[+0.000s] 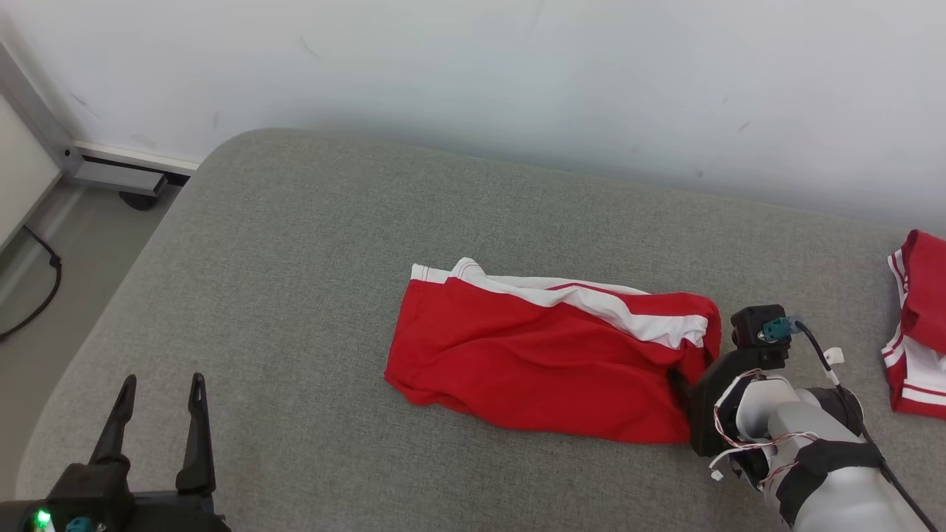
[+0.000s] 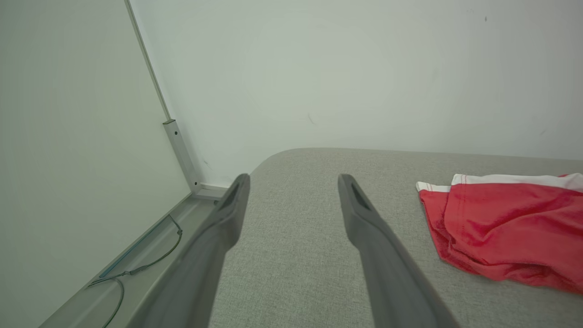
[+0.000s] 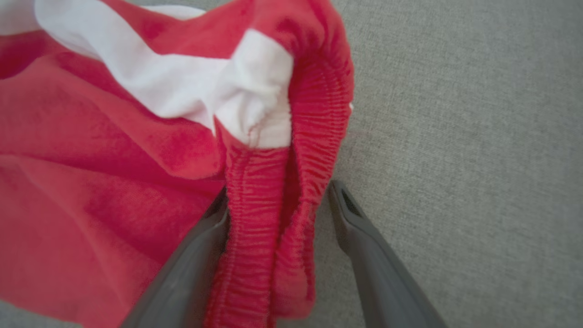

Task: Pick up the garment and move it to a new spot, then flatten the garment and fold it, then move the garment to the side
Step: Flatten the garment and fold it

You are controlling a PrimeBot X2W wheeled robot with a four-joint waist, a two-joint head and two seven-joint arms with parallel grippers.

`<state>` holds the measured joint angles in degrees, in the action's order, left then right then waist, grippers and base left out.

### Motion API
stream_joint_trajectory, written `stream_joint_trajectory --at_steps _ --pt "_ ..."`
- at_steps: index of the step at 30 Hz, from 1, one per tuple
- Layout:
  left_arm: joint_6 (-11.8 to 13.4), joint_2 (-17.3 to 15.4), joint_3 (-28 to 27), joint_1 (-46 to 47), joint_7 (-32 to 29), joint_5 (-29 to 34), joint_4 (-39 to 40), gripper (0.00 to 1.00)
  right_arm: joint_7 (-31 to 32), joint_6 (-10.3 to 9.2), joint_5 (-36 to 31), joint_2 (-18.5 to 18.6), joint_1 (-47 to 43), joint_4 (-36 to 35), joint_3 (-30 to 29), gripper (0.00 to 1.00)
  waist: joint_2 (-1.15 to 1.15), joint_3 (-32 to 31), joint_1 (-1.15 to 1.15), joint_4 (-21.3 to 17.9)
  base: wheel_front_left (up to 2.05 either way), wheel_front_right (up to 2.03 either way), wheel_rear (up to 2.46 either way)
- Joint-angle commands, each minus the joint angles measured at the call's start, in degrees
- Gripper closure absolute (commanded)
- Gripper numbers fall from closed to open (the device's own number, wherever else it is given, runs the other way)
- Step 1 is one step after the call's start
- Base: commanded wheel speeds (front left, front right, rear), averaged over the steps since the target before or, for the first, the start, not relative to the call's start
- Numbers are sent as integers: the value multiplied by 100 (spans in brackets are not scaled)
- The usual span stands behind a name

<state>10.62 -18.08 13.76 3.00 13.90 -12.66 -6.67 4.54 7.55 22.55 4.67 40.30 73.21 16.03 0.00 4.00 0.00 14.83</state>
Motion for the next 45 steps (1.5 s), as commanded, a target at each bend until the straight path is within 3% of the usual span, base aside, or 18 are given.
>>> stream_joint_trajectory --at_steps 1,5,6,7,13,18,31,45 --pt "0 -19 -6 74 29 -57 -28 0 27 -14 5 24 -66 78 -43 0 0 -3 0 4 0 0 0" --pt "-5 -12 -3 85 53 -79 -85 0 82 -14 16 -63 -90 82 -41 0 0 -13 0 3 0 0 0" --pt "-2 -10 -3 92 59 -79 -95 0 39 -14 35 -79 -95 75 -16 76 0 -16 0 3 0 0 0" --pt "3 -7 0 95 64 -82 -102 0 -45 -14 58 -97 -101 27 5 100 0 -19 0 0 0 0 0" --pt "-38 -14 -31 34 89 -149 -165 0 -252 -14 262 -112 -146 -139 152 100 0 -93 0 -138 0 0 0" --pt "-6 -35 -38 -63 99 -129 -158 0 -327 -14 581 88 -281 -407 289 100 0 -232 0 -375 0 0 0" --pt "44 -118 -19 -184 77 -148 -46 0 -149 -14 1580 1056 -783 -1675 971 100 0 -286 0 -851 0 0 0" --pt "51 -37 109 -167 78 -196 -72 0 773 -14 3303 1308 -1022 -3396 1432 100 0 -339 0 -873 0 0 0"
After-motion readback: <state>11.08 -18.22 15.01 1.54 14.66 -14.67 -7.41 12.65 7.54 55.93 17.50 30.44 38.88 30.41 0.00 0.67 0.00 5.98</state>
